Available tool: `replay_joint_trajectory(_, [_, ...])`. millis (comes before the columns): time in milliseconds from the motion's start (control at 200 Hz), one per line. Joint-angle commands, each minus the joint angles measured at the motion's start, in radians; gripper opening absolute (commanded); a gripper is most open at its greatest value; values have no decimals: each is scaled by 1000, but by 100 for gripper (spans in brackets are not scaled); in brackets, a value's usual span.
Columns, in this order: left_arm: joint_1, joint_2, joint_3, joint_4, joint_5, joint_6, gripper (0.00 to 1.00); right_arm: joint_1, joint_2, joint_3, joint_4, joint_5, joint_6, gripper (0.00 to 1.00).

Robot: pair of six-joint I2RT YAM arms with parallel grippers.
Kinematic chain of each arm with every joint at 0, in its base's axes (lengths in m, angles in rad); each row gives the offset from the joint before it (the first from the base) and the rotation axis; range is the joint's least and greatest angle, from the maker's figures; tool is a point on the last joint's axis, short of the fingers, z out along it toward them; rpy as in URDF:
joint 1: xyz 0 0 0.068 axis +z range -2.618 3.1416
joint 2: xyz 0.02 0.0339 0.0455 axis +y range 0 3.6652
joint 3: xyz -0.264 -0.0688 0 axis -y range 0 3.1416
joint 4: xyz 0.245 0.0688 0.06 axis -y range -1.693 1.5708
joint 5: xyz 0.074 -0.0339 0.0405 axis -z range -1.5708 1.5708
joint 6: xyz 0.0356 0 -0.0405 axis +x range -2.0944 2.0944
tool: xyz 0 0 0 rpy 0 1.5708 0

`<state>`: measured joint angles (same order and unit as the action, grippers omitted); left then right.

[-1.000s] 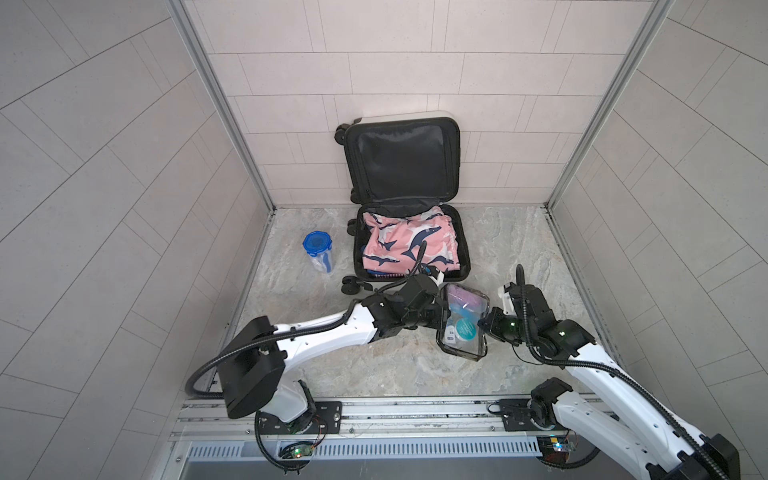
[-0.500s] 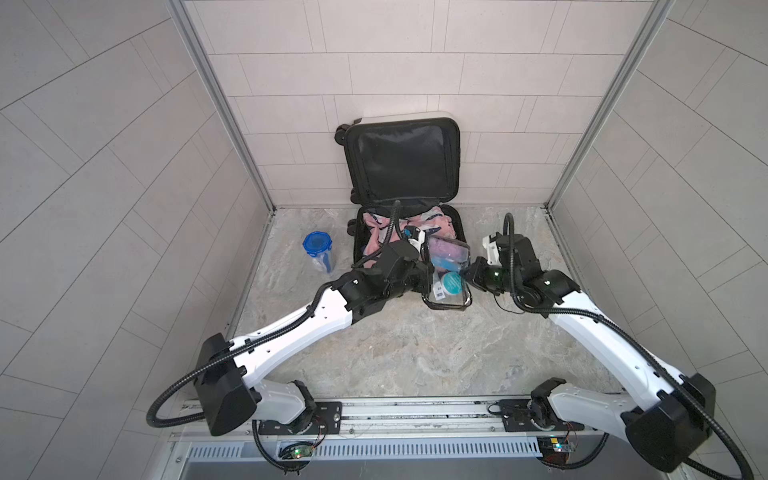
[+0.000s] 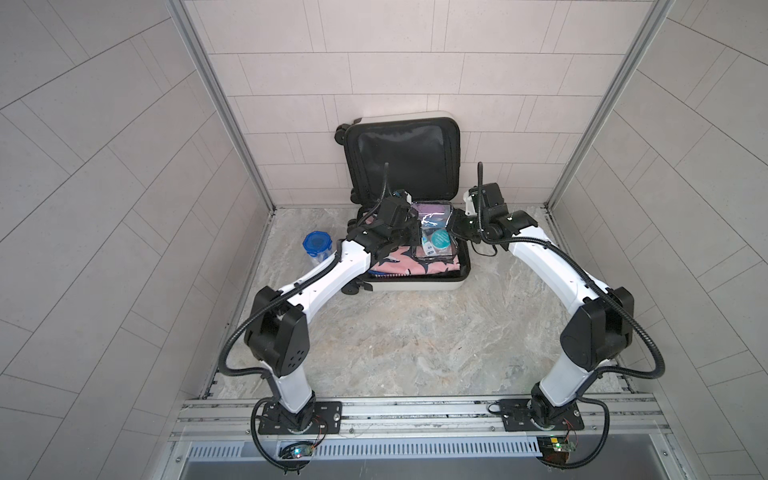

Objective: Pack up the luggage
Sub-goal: 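Lift the clear toiletry pouch with both grippers and lower it into the suitcase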

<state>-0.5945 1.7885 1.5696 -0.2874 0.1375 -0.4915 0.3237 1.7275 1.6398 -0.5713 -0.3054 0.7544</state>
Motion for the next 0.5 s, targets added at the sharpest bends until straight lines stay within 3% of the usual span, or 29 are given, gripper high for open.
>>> replay_joint_trajectory(0, [-2, 66, 67, 31, 103, 11, 0, -12, 37, 48, 25, -43, -22, 0])
replay_joint_trajectory(495, [58, 310, 128, 50, 157, -15, 0, -64, 255, 34, 63, -49, -65, 0])
